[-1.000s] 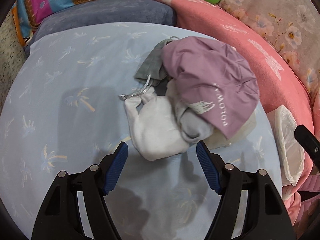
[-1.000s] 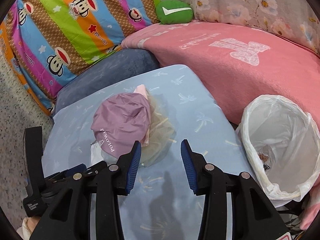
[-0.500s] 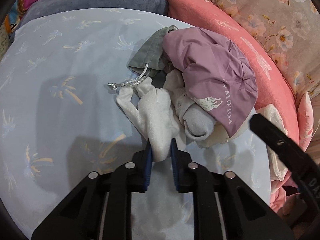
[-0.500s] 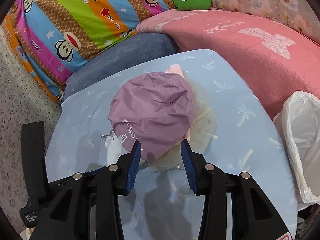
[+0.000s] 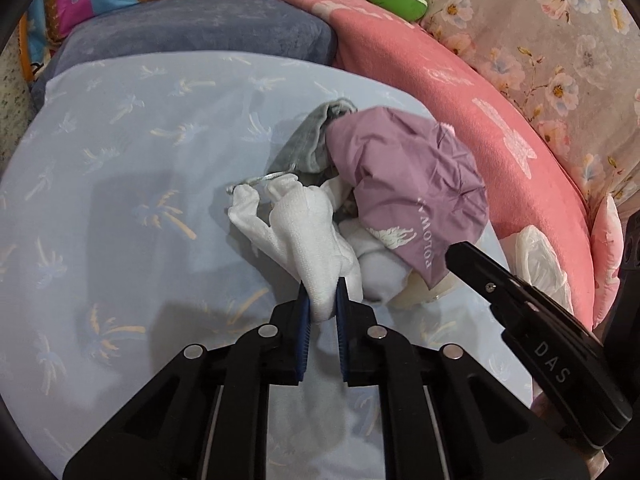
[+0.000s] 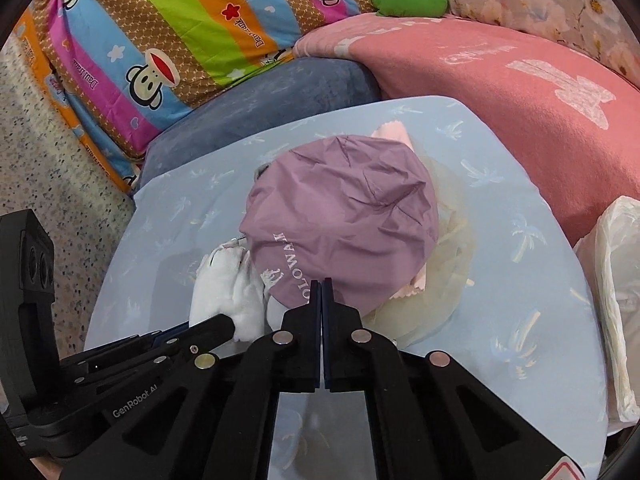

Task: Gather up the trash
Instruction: 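Lift the white glove and lavender cap off the table toward the bin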

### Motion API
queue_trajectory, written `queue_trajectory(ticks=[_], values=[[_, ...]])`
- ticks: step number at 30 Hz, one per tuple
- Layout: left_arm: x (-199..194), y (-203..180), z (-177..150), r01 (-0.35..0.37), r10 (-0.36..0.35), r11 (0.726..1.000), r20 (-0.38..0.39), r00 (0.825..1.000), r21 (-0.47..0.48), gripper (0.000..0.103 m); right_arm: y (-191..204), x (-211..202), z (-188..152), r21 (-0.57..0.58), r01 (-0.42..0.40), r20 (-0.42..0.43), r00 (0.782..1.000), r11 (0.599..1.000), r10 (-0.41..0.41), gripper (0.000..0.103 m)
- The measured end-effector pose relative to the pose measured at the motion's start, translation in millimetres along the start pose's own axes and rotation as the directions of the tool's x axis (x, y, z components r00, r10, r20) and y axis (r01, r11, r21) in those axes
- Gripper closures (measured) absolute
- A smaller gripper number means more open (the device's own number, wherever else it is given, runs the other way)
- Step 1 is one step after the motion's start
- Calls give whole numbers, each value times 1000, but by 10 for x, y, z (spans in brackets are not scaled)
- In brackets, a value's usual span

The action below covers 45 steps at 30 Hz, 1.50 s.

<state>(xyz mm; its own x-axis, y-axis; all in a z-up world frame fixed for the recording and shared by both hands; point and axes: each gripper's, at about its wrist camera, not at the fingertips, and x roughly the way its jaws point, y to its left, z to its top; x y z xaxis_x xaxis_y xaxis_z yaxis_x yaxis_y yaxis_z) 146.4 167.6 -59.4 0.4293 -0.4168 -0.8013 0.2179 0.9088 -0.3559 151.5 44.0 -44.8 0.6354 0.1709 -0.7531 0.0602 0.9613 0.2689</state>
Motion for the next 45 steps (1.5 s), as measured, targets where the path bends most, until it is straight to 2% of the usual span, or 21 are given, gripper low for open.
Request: queue_trajectory(ticks=[5,6,9,13,18,20,21,22,29,36,41,45], values=[[-163,-84,76,-12,12,1000,50,999,6,92,-53,-191,99,19,17,47,999,1000,-18,102],[-202,-101,89,-12,12,1000,60,998,9,92,-76,-201,114,23,28,50,998,999,-29,96],[-285,-153,136,-12,10,1000,85,996,23,91,-185,-208,164,39,61,62,996,997,-63,70],[-357,-228,232,-12,8,999,119,993,35,91,-334,-131,243,62,88,53,994,994,-91,57],[-359,-307,339,-19,11,998,138,990,53,91,-448,64,288,78,73,11,997,994,-74,58],[-353,-320,354,-25,17,998,142,990,58,91,-460,131,283,89,53,-7,999,995,-53,74],[-349,-326,368,-27,18,998,142,990,59,91,-462,151,280,92,47,-16,999,995,-46,91],[-358,-344,367,-27,18,998,143,990,58,91,-457,157,275,95,39,-22,999,995,-37,98],[-399,-430,398,-28,18,998,153,988,63,91,-340,-252,338,91,-23,77,997,996,16,100],[-528,-698,437,-6,-13,995,182,983,103,91,-311,-942,586,75,-68,225,973,995,50,100],[-606,-1004,450,21,-53,987,201,978,158,91,-464,-1441,702,80,-34,325,946,996,7,100],[-609,-1298,430,44,-87,977,202,975,210,91,-693,-1722,694,105,-2,371,928,994,-38,100]])
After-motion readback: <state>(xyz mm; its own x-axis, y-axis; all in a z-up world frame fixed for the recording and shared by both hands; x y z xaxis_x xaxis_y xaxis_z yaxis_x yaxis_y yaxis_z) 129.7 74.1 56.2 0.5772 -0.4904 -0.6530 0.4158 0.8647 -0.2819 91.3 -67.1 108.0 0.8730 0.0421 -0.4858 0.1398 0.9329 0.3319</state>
